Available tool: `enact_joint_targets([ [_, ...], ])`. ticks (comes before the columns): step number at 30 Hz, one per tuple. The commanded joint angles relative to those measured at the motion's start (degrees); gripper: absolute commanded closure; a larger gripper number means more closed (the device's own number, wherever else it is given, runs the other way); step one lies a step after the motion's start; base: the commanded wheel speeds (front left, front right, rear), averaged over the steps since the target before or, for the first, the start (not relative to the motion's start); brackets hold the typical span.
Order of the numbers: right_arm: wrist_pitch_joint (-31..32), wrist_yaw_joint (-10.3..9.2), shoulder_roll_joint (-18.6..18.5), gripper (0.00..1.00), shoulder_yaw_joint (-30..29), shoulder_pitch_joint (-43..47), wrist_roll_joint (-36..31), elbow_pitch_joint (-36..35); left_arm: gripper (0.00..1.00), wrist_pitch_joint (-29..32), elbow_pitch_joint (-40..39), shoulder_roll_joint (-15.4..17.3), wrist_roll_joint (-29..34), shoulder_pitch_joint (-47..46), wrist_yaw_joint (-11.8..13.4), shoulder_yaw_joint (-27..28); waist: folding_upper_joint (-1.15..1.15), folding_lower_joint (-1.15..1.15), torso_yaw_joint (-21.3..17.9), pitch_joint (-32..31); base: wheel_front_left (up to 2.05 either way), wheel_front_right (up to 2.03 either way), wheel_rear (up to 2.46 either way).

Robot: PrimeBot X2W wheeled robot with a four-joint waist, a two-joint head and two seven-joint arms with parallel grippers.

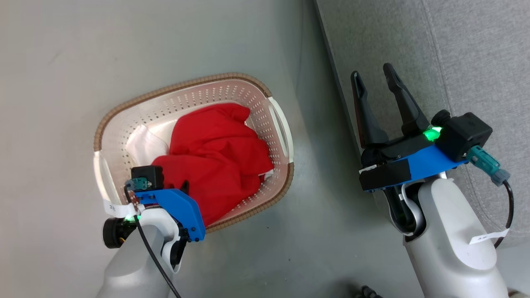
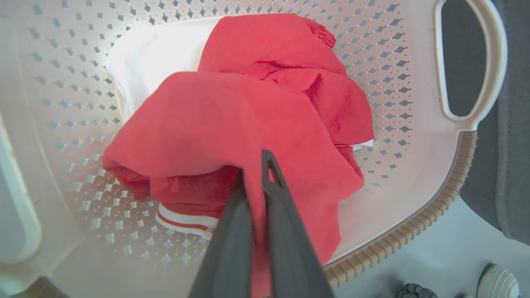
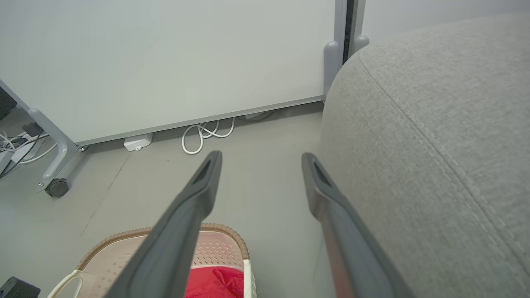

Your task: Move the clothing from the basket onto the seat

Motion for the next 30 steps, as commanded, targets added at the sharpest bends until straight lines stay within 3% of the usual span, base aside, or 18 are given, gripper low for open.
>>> enact_joint_targets([
  [1,-0.2,0.03,-0.21,0.0,0.13,-0.25,-0.44,0.64,1.0,-0.71,0.36,-0.05,0.4,-0.57,-0.44,-0.81,0.0,0.0,0.92,-2.47,0.0,0.0,0.0],
  [9,-0.19,0.03,-0.21,0.0,-0.33,3.27,-2.38,4.36,1.0,-3.98,-0.38,-0.29,-0.66,2.33,-2.15,-5.19,0.0,0.0,4.58,-14.72,0.0,0.0,0.0],
  [19,0.24,0.03,-0.23,0.0,-1.23,11.04,-4.24,10.24,1.0,-3.72,-6.94,-0.31,-3.82,6.35,-3.01,-16.27,0.0,0.0,8.73,-31.6,0.0,0.0,0.0],
  [30,3.05,0.03,-0.21,0.0,-1.22,17.62,-4.8,9.82,1.0,-1.46,-16.54,-0.29,-9.51,4.64,-2.63,-23.45,0.0,0.0,10.98,-41.2,0.0,0.0,0.0],
])
